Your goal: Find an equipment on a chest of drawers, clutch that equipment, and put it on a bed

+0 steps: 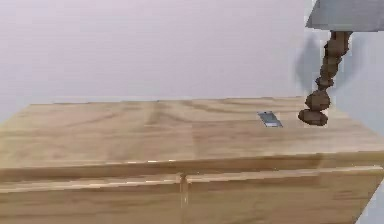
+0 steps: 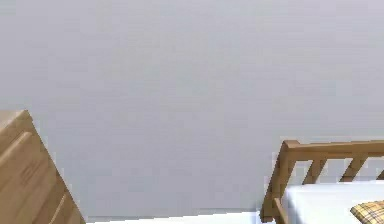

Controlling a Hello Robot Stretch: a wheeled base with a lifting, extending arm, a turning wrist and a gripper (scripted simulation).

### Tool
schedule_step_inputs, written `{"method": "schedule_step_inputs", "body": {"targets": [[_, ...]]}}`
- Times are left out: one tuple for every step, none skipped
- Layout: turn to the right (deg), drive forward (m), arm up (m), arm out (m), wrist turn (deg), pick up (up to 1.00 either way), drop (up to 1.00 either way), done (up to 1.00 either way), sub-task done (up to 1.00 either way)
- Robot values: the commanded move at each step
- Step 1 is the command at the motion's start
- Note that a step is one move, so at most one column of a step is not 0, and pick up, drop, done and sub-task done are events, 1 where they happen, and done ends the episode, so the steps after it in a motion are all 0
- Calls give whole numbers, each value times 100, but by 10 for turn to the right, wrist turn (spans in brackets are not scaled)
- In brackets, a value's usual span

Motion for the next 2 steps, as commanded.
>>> {"method": "schedule_step_inputs", "body": {"targets": [[-450, 0, 0, 0, 0, 0, 0, 0, 0], [-180, 0, 0, 0, 0, 0, 0, 0, 0]]}}
